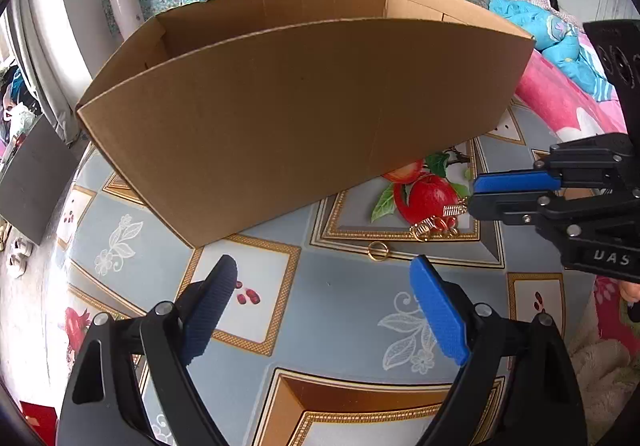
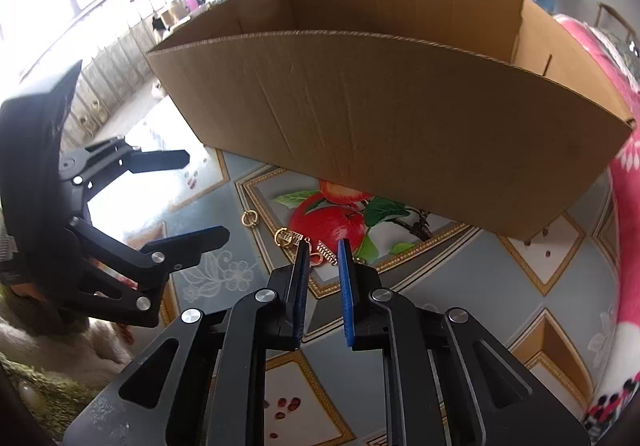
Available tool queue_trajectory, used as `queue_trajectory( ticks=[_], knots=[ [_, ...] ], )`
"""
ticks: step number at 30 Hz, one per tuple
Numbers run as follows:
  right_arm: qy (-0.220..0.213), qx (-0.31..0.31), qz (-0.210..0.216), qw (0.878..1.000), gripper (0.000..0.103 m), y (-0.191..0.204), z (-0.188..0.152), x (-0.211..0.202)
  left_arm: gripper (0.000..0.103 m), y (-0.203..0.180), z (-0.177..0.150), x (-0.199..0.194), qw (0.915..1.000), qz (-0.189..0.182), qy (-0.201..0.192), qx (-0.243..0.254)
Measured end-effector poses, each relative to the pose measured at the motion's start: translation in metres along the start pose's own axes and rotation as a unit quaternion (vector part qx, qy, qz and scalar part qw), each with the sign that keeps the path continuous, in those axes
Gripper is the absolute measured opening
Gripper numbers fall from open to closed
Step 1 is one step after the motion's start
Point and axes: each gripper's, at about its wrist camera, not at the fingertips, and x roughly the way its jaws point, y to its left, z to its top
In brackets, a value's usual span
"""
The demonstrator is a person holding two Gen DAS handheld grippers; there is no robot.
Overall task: Organize jewelry
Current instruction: 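Move both open grippers back to the gold jewelry beside the box, then close the right gripper on a gold piece while the left gripper grasps a gold ring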
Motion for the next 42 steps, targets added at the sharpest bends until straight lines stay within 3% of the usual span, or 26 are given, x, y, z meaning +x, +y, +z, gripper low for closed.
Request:
queue_trajectory(
  ticks=[7, 11, 18, 22, 26, 29, 34, 42],
  knots=[
    [0.023, -0.044, -0.029, 0.998, 0.011, 0.008, -0.001, 0.014, 0.086, -0.003, 0.002, 0.004, 1.0000, -0.004, 0.001, 0.006],
    [0.021, -0.057, -0.038, 0.997, 0.003, 0.014, 0.000, 0.018, 0.086, -0.003, 0.002, 0.007, 1.0000, -0.004, 0.003, 0.003],
    [0.012, -0.056, -0.043, 0.997, 0.001, 0.024, -0.009, 0.010, 0.086, 0.001, 0.001, 0.001, 1.0000, -0.004, -0.001, 0.000],
    [-0.005, -0.015, -0.031, 0.999, 0.001, 0.015, -0.015, -0.004, 0.086, 0.000, 0.000, -0.002, 1.0000, -0.006, -0.007, 0.003],
    [-0.035, 0.098, 0.031, 0.994, 0.001, -0.016, -0.025, -0.020, 0.086, -0.003, -0.001, -0.004, 0.9998, -0.012, -0.014, 0.006],
    [-0.051, 0.166, 0.072, 0.982, 0.001, -0.035, -0.032, -0.025, 0.082, -0.006, -0.001, -0.007, 0.9996, -0.015, -0.023, 0.011],
    [-0.065, 0.240, 0.126, 0.960, 0.001, -0.054, -0.039, -0.021, 0.065, -0.010, -0.001, -0.006, 0.9993, -0.024, -0.027, 0.013],
    [-0.063, 0.252, 0.130, 0.957, 0.001, -0.062, -0.042, -0.025, 0.040, -0.022, 0.002, 0.000, 0.9984, -0.026, -0.024, 0.044]
  ],
)
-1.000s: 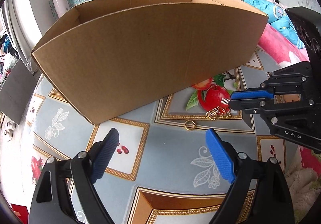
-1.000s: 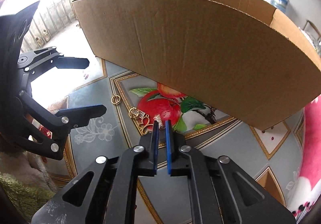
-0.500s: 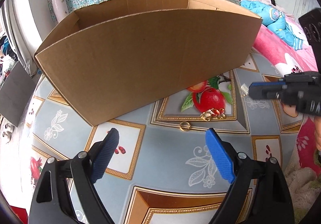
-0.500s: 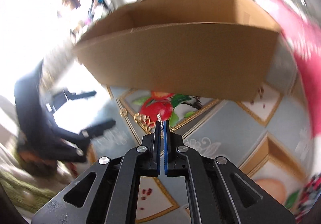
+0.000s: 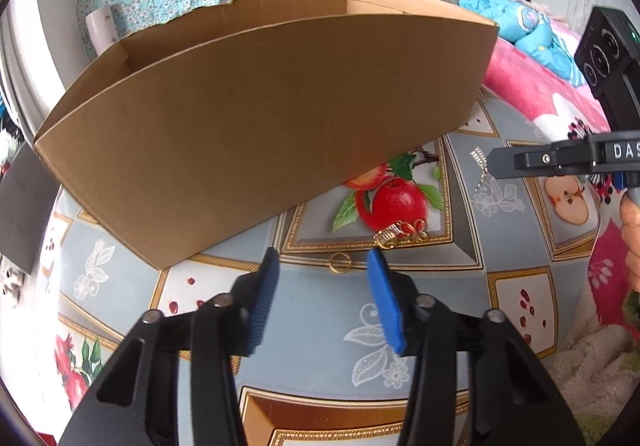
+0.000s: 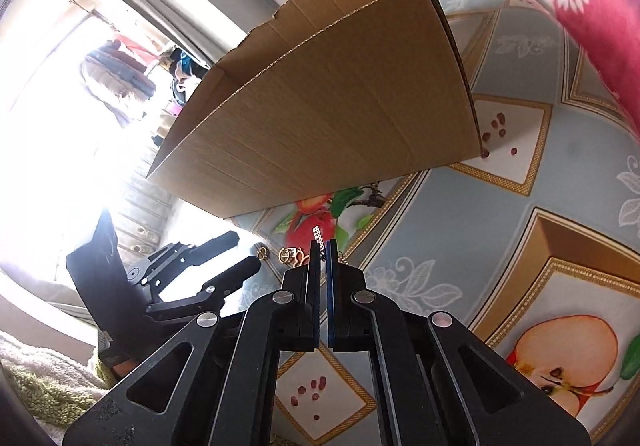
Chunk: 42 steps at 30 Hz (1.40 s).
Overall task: Organize jewelry
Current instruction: 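Close the right gripper on a gold piece while the left gripper grasps a gold ring, then carry both gold pieces into the box and open both grippers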
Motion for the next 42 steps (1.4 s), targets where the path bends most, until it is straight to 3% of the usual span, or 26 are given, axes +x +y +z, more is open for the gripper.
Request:
queue_trajectory(
  ticks=[7, 15, 32, 42],
  knots=[
    [0.001, 0.004, 0.002, 1.000, 0.001, -0.007, 0.002, -0.003, 0.020, -0.008, 0.001, 0.008, 0.9997, 0.002, 0.012, 0.023],
    [0.003, 0.002, 0.000, 1.000, 0.001, -0.006, 0.002, 0.001, 0.013, -0.006, 0.000, 0.005, 0.9996, -0.008, 0.009, 0.024],
    [-0.001, -0.022, -0.009, 1.000, 0.001, 0.005, 0.001, 0.002, 0.012, 0.007, 0.006, 0.009, 0.9986, -0.032, 0.029, -0.030],
    [-0.006, -0.035, -0.014, 0.999, 0.001, 0.015, 0.000, -0.002, 0.012, 0.005, 0.006, 0.005, 0.9987, -0.029, 0.025, -0.035]
  ],
)
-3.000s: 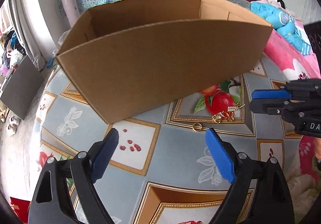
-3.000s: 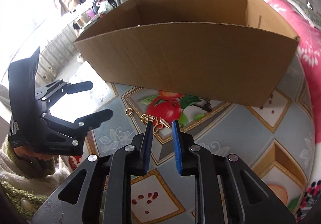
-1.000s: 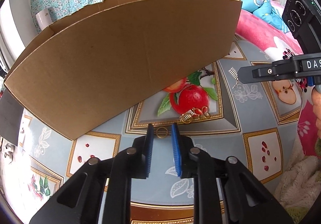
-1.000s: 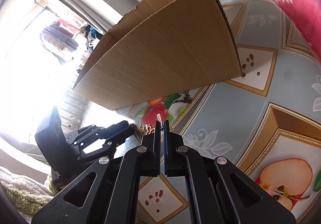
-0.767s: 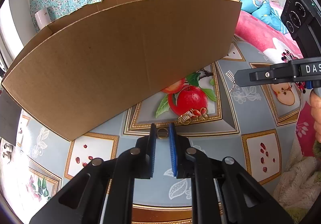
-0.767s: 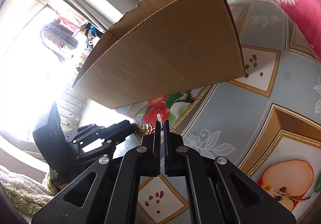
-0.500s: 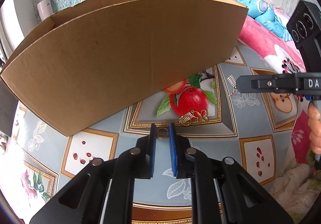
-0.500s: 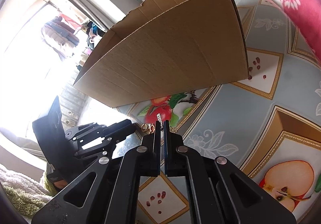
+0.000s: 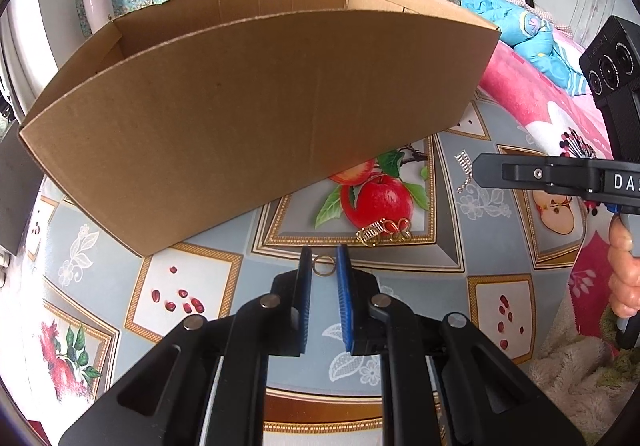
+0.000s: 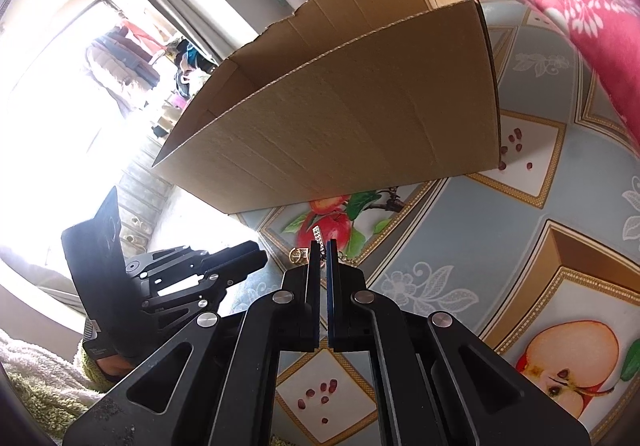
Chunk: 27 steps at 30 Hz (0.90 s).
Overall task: Organize jewelry
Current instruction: 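Carry both gold pieces into the box and open both grippers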
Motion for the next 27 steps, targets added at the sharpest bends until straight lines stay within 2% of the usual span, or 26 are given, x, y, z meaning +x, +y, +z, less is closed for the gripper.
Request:
queue_trajectory(
  ticks=[15, 19, 21, 24, 27],
  knots=[
    [-0.020, -0.023, 0.003, 1.000, 0.001, 0.019, -0.001, -0.009, 0.012, -0.003, 0.000, -0.024, 0.9995, 0.006, -0.030, -0.001],
    [-0.040, -0.040, 0.008, 0.998, 0.001, 0.031, 0.002, -0.027, 0.012, -0.005, 0.004, -0.055, 0.9978, -0.007, -0.066, 0.004],
    [-0.057, -0.046, 0.021, 0.997, 0.001, 0.037, 0.008, -0.039, 0.012, -0.003, 0.012, -0.077, 0.9955, -0.024, -0.092, 0.003],
    [-0.090, -0.062, 0.038, 0.993, 0.001, 0.048, 0.023, -0.062, 0.012, 0.002, 0.028, -0.109, 0.9902, -0.048, -0.131, 0.004],
    [-0.123, -0.089, 0.044, 0.987, 0.001, 0.058, 0.045, -0.080, 0.012, 0.004, 0.050, -0.132, 0.9843, -0.057, -0.166, 0.019]
  ],
)
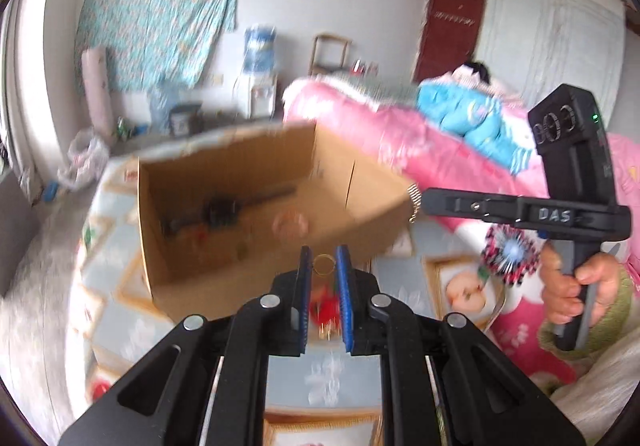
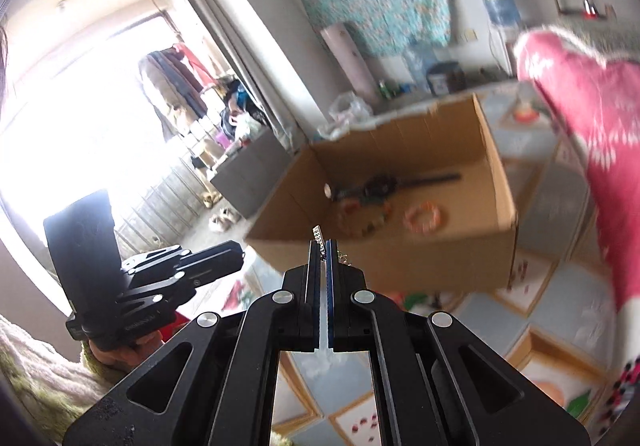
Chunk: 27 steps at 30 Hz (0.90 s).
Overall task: Organize jewelry
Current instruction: 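Carry both gold pieces into the box and open both grippers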
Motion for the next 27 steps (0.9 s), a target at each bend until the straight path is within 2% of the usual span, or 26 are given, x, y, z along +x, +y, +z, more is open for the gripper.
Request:
queue_trajectory(
  ticks=[2, 5, 11, 17, 20, 22, 27],
  knots=[
    [-0.014, -0.018, -0.003, 1.000, 0.001, 0.001, 0.015, 0.002, 0.012, 0.002, 0.018, 0.003, 0.9998, 0.002, -0.015, 0.011],
    [-0.012, -0.041, -0.031, 0.999, 0.001, -0.009, 0.036, 0.020, 0.012, 0.009, 0.034, 0.028, 0.9999, 0.007, -0.006, 0.014],
    [0.043, -0.040, -0.079, 0.995, 0.001, -0.052, 0.060, 0.072, 0.012, 0.036, 0.041, 0.103, 0.9967, -0.015, 0.073, -0.032],
    [0.077, -0.033, -0.103, 0.991, 0.005, -0.085, 0.071, 0.100, 0.012, 0.046, 0.038, 0.150, 0.9890, -0.031, 0.127, -0.068],
    [0.068, -0.028, -0.104, 0.992, 0.006, -0.087, 0.079, 0.096, 0.015, 0.053, 0.037, 0.157, 0.9858, -0.035, 0.140, -0.087],
    [0.057, -0.027, -0.106, 0.992, 0.007, -0.085, 0.082, 0.088, 0.024, 0.057, 0.036, 0.157, 0.9848, -0.039, 0.139, -0.097],
    [0.038, -0.017, -0.112, 0.993, 0.009, -0.086, 0.082, 0.070, 0.034, 0.060, 0.037, 0.148, 0.9853, -0.048, 0.125, -0.106]
  ],
)
